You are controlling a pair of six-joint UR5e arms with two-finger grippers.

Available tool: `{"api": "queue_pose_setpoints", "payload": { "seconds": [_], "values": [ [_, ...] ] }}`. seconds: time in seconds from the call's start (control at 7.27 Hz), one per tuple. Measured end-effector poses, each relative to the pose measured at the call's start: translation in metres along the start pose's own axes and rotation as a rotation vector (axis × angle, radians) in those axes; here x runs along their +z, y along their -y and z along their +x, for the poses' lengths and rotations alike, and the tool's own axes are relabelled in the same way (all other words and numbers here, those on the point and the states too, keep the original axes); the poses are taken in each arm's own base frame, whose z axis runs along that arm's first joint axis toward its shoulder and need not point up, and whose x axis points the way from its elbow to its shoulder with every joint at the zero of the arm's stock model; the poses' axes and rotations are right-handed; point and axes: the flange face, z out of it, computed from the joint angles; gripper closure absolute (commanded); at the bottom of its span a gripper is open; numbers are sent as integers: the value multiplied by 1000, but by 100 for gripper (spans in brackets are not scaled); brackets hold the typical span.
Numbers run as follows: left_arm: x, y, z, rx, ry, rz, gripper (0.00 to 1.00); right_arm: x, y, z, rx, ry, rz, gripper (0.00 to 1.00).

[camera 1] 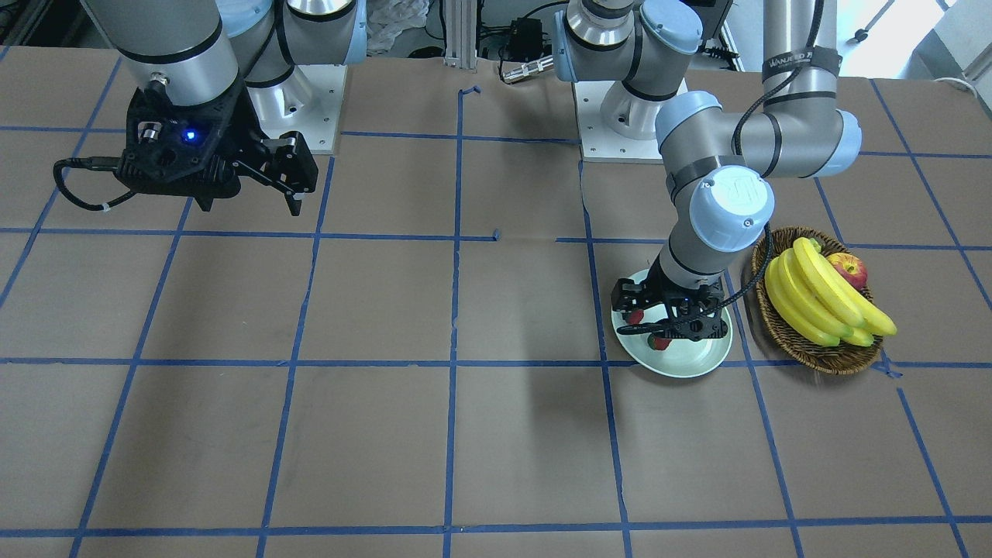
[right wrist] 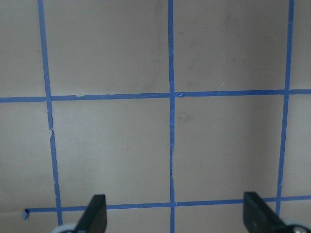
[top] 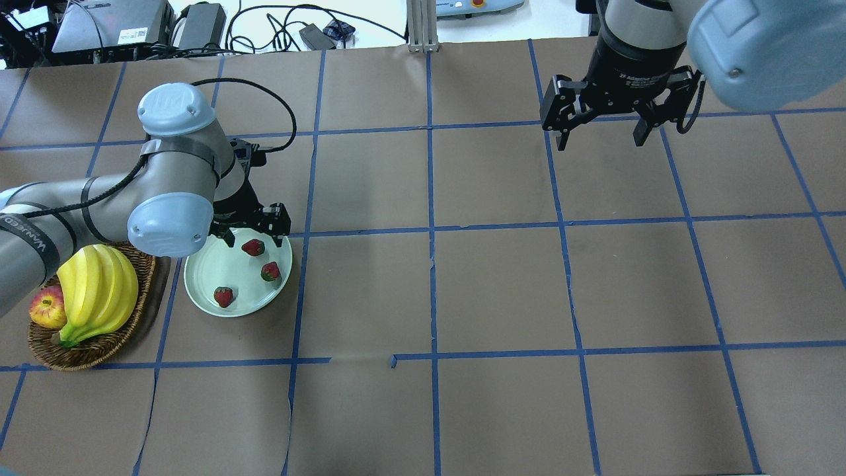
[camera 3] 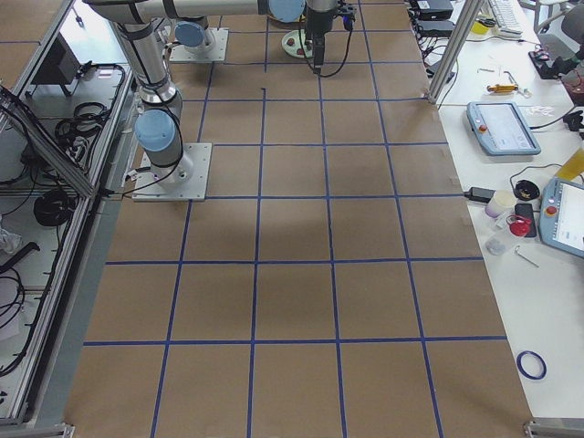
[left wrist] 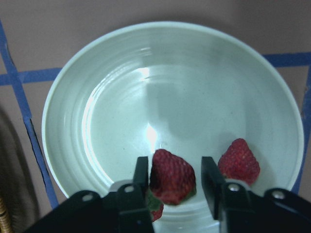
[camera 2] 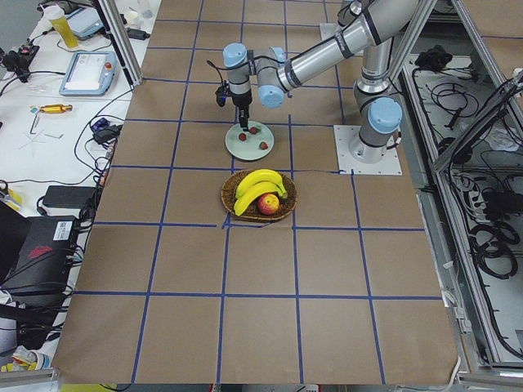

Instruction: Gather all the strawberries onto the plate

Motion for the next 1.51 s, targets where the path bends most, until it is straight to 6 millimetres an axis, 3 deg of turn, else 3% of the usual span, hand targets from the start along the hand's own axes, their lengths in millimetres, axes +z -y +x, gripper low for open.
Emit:
{"api": "queue_pose_setpoints", "payload": {
  "seconds": [0.28,0.41,0.69,0.83,1.51],
  "values": [
    [-83,3,73,-7,-15,39,0,-1,-1,0,1,-1,0,0],
    [-123,-2,96,-13,-17,61,0,-2,-2,-1,3,-1,0,0],
    [-196,-18,106,-19,-31,98,0,-5,-2,-3,3,0,7,0],
    [-219,-26,103,-28,-40,120,0,-7,-2,-4,2,7,10,0],
    [-233,-26,46,-72,-36,126,0,-10,0,-4,4,29,17,0]
  ]
}}
